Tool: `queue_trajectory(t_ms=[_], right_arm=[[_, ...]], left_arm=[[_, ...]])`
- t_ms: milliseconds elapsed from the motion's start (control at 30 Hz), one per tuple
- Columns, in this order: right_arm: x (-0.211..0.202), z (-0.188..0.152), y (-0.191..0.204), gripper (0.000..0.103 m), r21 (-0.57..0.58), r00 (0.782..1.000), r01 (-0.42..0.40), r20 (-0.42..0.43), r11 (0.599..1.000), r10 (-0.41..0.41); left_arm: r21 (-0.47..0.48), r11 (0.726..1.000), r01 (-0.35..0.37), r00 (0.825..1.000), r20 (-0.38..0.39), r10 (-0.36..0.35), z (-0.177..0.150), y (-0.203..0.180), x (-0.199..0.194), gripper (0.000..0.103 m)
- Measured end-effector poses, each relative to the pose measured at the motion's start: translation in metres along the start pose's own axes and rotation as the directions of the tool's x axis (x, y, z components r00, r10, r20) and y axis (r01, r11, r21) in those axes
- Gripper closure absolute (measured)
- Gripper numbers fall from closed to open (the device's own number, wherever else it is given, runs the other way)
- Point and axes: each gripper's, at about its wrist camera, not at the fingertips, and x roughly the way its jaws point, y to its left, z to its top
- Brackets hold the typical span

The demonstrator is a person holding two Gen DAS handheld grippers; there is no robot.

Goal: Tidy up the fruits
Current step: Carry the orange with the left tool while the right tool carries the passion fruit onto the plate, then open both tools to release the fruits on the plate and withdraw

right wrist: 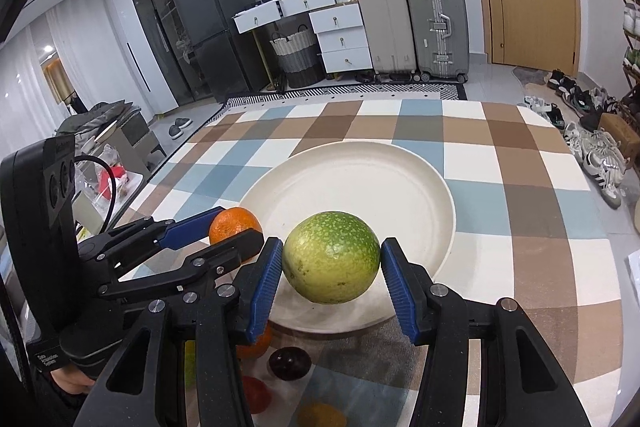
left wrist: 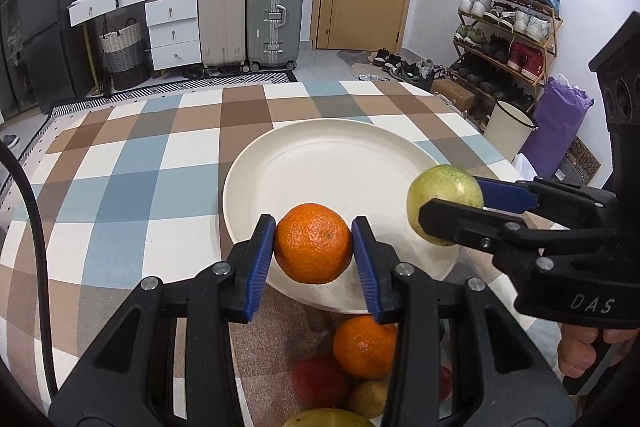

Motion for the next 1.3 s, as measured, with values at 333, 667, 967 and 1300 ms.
queue_trajectory(t_ms=[333,667,967,1300], right_arm=[[0.018,0.001,-0.016,0.052,0.033,0.999,0.024,-0.043,0.999,-0.022],[0.025,0.001,-0.019,0.052,0.050,0.999,0.021,-0.043,0.999,-0.018],[0.000,0.006,-0.016,0.045,0.018,0.999,0.050,0.006,0.999,-0.050],[-0.037,-0.012,-0.022,0.004,-0.004,0.997,0.072,0.035,0.997,-0.071]], left_arm=[[0.024,0.999,-0.021,0.999,-0.042,0.022,0.007,-0.004,0.010,0.066],[0.016,1.000,-0.023,0.997,-0.073,0.024,0.005,0.000,0.015,0.066],[0.003,1.000,-0.018,0.999,-0.044,0.018,0.005,0.001,0.005,0.065],[-0.017,1.000,0.004,0.999,0.043,-0.003,-0.009,0.010,-0.047,0.018]])
